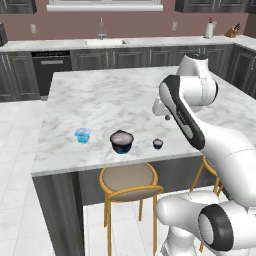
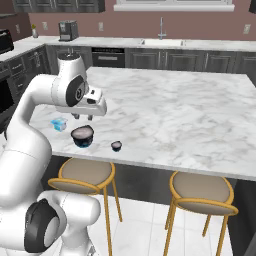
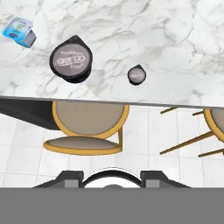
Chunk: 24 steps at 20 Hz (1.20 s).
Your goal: Stack the yogurt containers by placing the smaller containers on top of the larger containers.
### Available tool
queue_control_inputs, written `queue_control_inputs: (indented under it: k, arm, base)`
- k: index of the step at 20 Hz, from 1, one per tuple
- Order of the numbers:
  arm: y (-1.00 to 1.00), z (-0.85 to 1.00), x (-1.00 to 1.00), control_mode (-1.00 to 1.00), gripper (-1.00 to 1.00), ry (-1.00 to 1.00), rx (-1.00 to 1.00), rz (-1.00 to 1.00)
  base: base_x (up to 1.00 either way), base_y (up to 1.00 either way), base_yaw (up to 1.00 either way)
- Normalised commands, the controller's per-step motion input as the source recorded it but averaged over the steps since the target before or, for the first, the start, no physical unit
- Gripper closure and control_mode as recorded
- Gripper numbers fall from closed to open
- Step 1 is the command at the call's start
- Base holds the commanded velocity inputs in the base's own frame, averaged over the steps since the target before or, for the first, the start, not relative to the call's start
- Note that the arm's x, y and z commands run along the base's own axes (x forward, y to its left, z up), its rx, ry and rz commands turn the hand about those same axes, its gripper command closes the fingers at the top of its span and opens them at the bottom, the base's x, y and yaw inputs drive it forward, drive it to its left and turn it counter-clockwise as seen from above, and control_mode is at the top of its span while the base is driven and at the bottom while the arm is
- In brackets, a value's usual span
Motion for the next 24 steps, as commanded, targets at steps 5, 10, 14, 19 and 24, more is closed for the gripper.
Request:
queue_control_inputs:
  k: [5, 10, 14, 19, 24]
  arm:
    - [0.07, 0.00, -0.02, -1.00, -1.00, 0.00, -0.02, 0.00]
    - [0.23, -0.07, -0.11, -1.00, -1.00, 0.00, -0.06, 0.03]
    - [0.19, -0.17, -0.19, -1.00, -1.00, -0.03, -0.02, 0.04]
    - [0.16, -0.20, -0.17, -1.00, -1.00, -0.03, 0.02, 0.01]
    - [0.36, -0.14, -0.05, -1.00, -1.00, 0.02, 0.06, 0.00]
  base:
    - [0.00, 0.00, 0.00]
    - [0.00, 0.00, 0.00]
    - [0.00, 0.00, 0.00]
    - [0.00, 0.00, 0.00]
    - [0.00, 0.00, 0.00]
